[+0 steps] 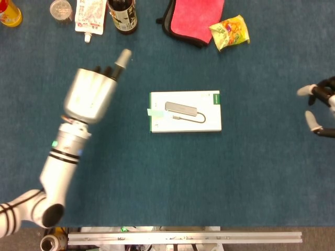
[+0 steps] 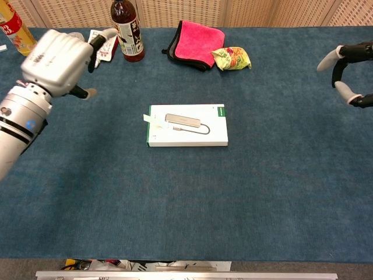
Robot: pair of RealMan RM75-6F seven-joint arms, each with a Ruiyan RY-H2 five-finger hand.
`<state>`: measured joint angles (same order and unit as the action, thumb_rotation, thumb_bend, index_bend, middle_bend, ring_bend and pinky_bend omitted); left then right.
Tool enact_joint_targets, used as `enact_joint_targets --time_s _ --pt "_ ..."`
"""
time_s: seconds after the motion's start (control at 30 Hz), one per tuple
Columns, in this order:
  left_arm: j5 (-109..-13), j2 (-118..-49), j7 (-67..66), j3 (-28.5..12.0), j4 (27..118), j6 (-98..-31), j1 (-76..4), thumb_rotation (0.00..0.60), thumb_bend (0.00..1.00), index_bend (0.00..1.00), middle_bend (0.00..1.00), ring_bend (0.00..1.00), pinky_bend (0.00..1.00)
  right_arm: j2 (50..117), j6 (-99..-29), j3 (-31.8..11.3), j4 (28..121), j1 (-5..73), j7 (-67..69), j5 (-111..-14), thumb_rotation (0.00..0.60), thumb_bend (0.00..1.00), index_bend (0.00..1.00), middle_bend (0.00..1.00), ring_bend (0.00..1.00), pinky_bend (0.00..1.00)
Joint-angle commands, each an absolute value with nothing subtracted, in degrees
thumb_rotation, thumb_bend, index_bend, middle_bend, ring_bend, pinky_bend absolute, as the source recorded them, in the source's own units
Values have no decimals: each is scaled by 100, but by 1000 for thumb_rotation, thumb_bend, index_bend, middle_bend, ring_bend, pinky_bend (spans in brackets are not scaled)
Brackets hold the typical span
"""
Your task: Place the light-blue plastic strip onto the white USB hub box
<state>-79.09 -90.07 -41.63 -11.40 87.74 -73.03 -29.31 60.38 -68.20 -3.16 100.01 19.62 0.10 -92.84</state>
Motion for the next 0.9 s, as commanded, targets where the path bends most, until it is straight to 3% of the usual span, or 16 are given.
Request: enact_joint_targets --time_s 0.03,0.23,0.3,0.43,0.53,0.6,0.77,0.9 --pt "-7965 -8603 -3353 -1191 8723 -7545 -2698 600 134 83 577 620 844 6039 -6470 -434 10175 2260 -269 -9213 396 512 340 639 664 832" --pt "-8093 -8381 -2412 -1137 8423 -7868 -2462 600 134 153 743 743 927 6184 -5782 -536 10298 2758 -510 -9023 396 600 340 854 905 978" --pt "-8023 -8284 -2300 -1119 8409 -7909 -2374 600 134 180 805 800 964 6270 -5549 -581 10316 2937 -584 -8932 394 673 340 934 975 999" --pt "-7891 -8078 -2189 -1056 8510 -7932 -2218 600 134 211 886 869 1000 6448 -5087 -666 10322 3284 -759 -8703 391 860 319 1000 1000 1000" --pt "-7768 -7948 -2150 -1019 8621 -7928 -2116 600 134 212 914 893 1000 6577 -4667 -724 10335 3575 -948 -8437 307 992 294 1000 1000 1000" --pt "-7698 -7888 -2157 -993 8674 -7919 -2065 600 134 212 924 902 1000 6688 -4400 -766 10330 3778 -1104 -8231 200 1000 275 1000 1000 1000" --pt "-7597 -7811 -2086 -971 8777 -7936 -1978 600 134 208 939 915 1000 7024 -3825 -835 10242 4259 -1454 -7641 26 1000 241 1000 1000 1000" --pt "-7574 -7753 -2083 -941 8857 -7930 -1945 600 134 190 944 918 1000 7354 -3502 -833 10087 4612 -1713 -7196 0 1000 228 1000 1000 1000"
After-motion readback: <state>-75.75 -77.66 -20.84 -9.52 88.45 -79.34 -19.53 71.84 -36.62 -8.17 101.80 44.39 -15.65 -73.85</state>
